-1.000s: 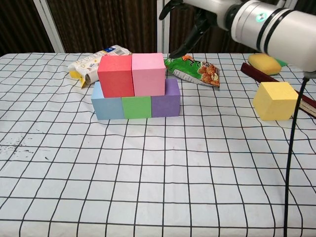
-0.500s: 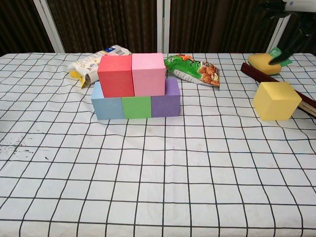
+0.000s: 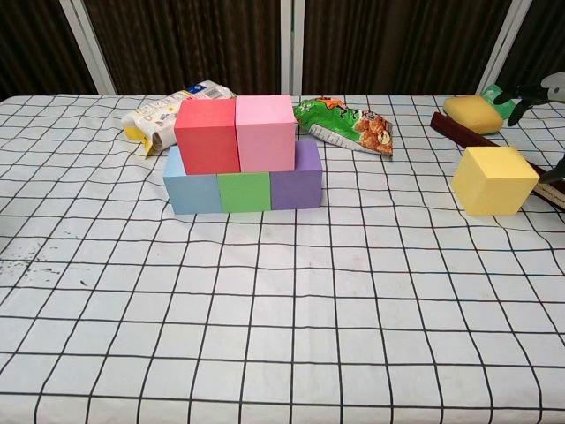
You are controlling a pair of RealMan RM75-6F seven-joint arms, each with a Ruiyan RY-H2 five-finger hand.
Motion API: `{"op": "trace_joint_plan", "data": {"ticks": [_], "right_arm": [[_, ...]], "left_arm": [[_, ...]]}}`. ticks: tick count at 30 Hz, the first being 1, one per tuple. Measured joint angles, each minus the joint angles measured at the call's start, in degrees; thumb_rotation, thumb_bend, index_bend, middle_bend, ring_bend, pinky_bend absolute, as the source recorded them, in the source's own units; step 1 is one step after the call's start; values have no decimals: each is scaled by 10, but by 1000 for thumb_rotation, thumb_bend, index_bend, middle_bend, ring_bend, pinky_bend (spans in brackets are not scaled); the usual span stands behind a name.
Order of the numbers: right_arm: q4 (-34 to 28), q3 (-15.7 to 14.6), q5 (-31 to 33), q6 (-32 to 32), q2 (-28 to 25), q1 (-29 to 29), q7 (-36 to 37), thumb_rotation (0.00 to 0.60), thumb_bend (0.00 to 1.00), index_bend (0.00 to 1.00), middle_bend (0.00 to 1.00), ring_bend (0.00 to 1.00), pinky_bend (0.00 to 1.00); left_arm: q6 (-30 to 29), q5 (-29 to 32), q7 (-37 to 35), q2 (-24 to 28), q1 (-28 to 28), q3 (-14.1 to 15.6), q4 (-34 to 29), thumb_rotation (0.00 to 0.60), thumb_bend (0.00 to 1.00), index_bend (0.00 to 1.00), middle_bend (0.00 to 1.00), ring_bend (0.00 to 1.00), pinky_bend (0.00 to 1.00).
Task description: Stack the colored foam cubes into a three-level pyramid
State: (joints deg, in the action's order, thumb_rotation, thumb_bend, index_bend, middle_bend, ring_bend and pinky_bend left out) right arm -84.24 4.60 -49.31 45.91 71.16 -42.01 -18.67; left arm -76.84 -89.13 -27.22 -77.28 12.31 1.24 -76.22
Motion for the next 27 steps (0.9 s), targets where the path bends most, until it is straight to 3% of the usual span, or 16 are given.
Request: {"op": "trace_joint_plan", "data": {"ticks": [9,20,27], "right_arm": [[72,-12,-90,5,48,2,13,600,0,0,188,0,0],[126,-19,-194,33,81,23,101,600,28,0,449,28,0],[102,10,-208,68,67,29,129,600,100,0,531,81,0]], "left_arm": [[2,0,0,-2,0,1,3,600,0,112,160,27,11],[6,0,-2,-4,3,3,5,600,0,112,160,27,11],[2,-1,-2,-2,4,1,0,600,0,112,160,27,10]]}}
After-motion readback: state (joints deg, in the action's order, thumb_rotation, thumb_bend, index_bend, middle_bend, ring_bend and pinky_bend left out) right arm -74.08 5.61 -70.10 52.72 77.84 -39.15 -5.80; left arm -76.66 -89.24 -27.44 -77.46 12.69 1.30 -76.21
